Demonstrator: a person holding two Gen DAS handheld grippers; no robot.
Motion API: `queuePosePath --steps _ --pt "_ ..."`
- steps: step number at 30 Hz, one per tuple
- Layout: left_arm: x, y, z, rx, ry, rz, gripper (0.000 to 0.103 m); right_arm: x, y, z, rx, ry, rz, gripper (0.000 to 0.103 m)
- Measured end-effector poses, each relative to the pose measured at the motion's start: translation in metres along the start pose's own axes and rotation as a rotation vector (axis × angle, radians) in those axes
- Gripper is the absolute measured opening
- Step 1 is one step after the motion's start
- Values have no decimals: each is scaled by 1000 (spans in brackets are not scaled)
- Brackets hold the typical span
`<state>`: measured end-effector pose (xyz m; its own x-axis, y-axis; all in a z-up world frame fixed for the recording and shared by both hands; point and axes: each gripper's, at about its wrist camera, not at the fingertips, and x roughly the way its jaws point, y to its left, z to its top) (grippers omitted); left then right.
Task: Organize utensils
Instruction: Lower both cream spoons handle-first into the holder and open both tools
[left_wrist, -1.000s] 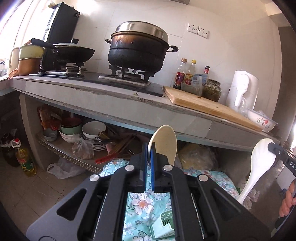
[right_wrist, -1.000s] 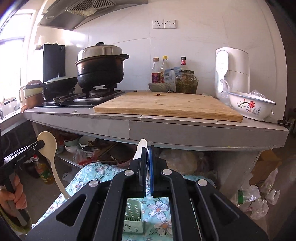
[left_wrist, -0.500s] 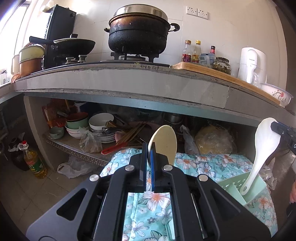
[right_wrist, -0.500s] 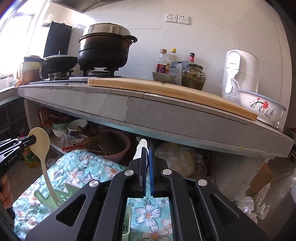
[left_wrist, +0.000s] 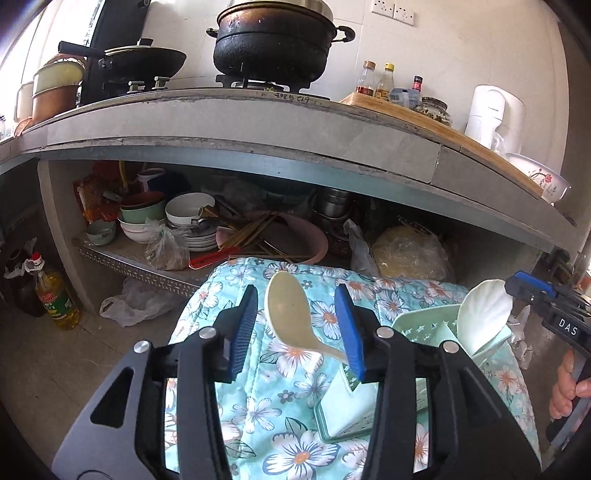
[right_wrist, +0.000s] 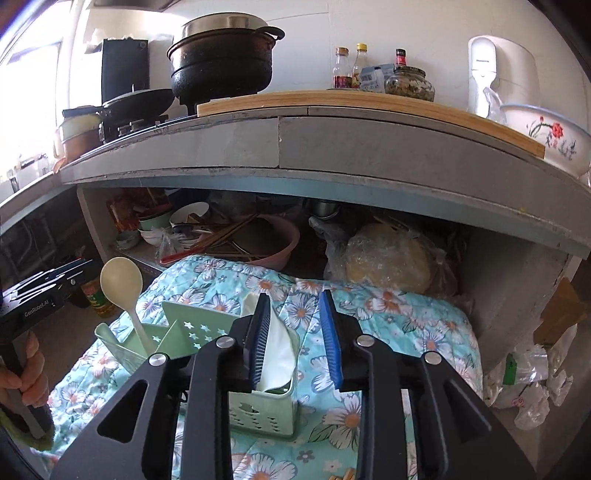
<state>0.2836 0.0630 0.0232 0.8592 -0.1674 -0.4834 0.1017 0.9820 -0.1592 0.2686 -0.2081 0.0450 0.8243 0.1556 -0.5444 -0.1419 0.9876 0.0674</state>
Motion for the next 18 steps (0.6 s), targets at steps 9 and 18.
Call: queuePosePath --steps 9,18 --pt "-45 8 -10 -19 -27 -11 51 -41 -12 -9 111 -25 29 39" --pt "-89 8 -40 25 17 -97 56 -100 -14 -56 189 35 51 39"
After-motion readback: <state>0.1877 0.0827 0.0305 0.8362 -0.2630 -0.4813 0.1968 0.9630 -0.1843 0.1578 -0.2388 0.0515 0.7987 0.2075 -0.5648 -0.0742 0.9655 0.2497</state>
